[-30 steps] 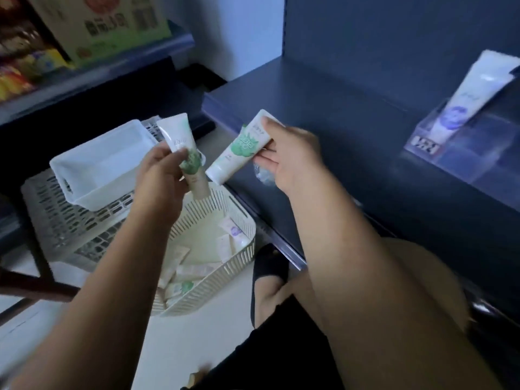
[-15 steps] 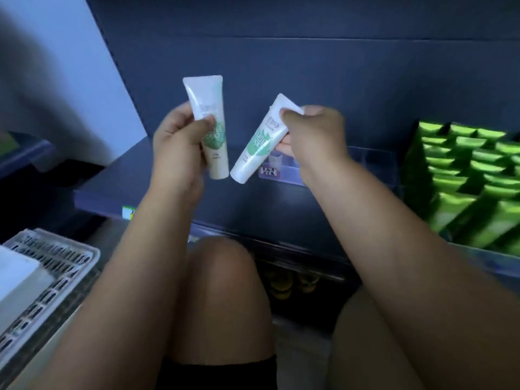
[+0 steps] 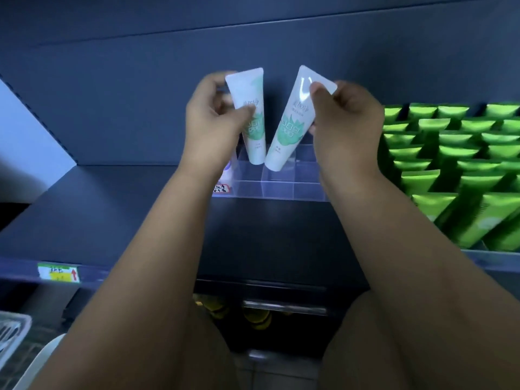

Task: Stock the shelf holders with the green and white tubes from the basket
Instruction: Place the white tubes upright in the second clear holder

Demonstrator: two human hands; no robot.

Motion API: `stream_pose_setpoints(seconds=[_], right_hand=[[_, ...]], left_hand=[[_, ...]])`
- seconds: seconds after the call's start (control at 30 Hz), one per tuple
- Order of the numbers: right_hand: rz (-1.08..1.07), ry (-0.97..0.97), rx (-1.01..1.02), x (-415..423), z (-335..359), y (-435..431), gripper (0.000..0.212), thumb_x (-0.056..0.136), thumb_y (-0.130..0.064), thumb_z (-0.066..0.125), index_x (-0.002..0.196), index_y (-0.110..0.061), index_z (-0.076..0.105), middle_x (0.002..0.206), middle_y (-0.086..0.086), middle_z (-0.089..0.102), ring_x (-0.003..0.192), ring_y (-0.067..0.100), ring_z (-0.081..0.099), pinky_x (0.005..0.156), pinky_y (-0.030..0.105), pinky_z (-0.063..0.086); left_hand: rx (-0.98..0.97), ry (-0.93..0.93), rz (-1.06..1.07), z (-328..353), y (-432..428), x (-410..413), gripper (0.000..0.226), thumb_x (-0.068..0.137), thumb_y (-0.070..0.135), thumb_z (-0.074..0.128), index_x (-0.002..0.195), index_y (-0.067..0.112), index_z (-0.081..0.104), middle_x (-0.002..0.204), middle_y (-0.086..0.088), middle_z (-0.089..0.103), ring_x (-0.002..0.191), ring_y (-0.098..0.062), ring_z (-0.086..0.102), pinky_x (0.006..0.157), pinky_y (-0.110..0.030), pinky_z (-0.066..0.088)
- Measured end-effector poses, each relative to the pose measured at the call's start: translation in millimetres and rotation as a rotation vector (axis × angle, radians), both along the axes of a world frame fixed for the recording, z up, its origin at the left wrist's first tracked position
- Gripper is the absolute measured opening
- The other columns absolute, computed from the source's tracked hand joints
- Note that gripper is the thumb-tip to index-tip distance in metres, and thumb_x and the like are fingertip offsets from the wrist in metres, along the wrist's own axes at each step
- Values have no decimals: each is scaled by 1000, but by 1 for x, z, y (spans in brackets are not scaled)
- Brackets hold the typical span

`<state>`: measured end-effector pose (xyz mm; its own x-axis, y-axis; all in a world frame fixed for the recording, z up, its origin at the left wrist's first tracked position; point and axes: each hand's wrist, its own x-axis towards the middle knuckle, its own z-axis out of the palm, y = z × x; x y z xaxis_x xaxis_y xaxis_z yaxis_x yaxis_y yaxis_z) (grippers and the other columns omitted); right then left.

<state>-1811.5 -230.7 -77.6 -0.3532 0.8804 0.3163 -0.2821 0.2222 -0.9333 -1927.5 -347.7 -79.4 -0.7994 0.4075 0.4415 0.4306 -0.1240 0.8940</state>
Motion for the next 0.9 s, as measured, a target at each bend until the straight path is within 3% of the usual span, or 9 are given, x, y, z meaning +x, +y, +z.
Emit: stream_pose_setpoints(seconds=[0.07, 0.17, 0.33, 0.5, 0.67, 0.73, 0.9], right_hand=[[-21, 0, 18, -9, -3, 6, 34, 88, -29, 65, 73, 0, 56, 69, 16, 55, 63, 18, 49, 63, 40, 50], [-48, -21, 10, -20, -9, 13, 35, 86, -32, 64, 74, 0, 55, 72, 18, 58, 65, 20, 52, 68, 53, 58], [-85, -43, -14, -25, -18, 23, 27, 86, -31, 64, 71, -10, 58, 69, 7, 61, 66, 16, 56, 69, 57, 57], [-133, -71, -8, -30, -26, 24, 25, 89, -27, 66, 79, -3, 64, 76, 15, 68, 64, 15, 57, 66, 54, 58], [-135, -78, 39, -32, -25, 21, 22, 91, -25, 67, 71, -19, 62, 66, -3, 62, 62, 8, 55, 66, 42, 59], [-149, -76, 60, -31, -24, 21, 20, 91, -25, 67, 71, -23, 63, 66, -9, 62, 62, 5, 54, 66, 34, 54], [-161, -53, 41, -28, -27, 23, 18, 92, -22, 66, 74, -23, 64, 64, -12, 61, 62, 3, 53, 65, 27, 49]], left_hand=[[-60, 93, 0, 4, 12, -13, 31, 80, -2, 72, 106, 13, 64, 100, -3, 70, 85, -9, 66, 75, -26, 56], [-165, 134, -98, 11, 23, -33, 30, 73, -8, 74, 95, 9, 64, 91, -3, 70, 80, -12, 67, 72, -27, 56], [-220, 152, -128, 14, 34, -57, 32, 74, -10, 77, 102, -3, 65, 95, -16, 75, 81, -14, 72, 78, -32, 61], [-227, 177, -153, 12, 38, -61, 31, 74, -11, 77, 101, 1, 65, 97, -16, 74, 83, -15, 73, 79, -30, 61], [-199, 142, -218, 8, 44, -54, 29, 78, -11, 75, 100, 2, 62, 86, -4, 73, 73, -6, 71, 64, -20, 53], [-204, 140, -239, 6, 48, -51, 29, 78, -12, 74, 99, 4, 62, 85, -3, 73, 74, -7, 71, 65, -20, 53], [-218, 129, -228, -3, 54, -51, 29, 79, -11, 71, 97, 9, 61, 89, -9, 73, 80, -13, 73, 69, -30, 58]])
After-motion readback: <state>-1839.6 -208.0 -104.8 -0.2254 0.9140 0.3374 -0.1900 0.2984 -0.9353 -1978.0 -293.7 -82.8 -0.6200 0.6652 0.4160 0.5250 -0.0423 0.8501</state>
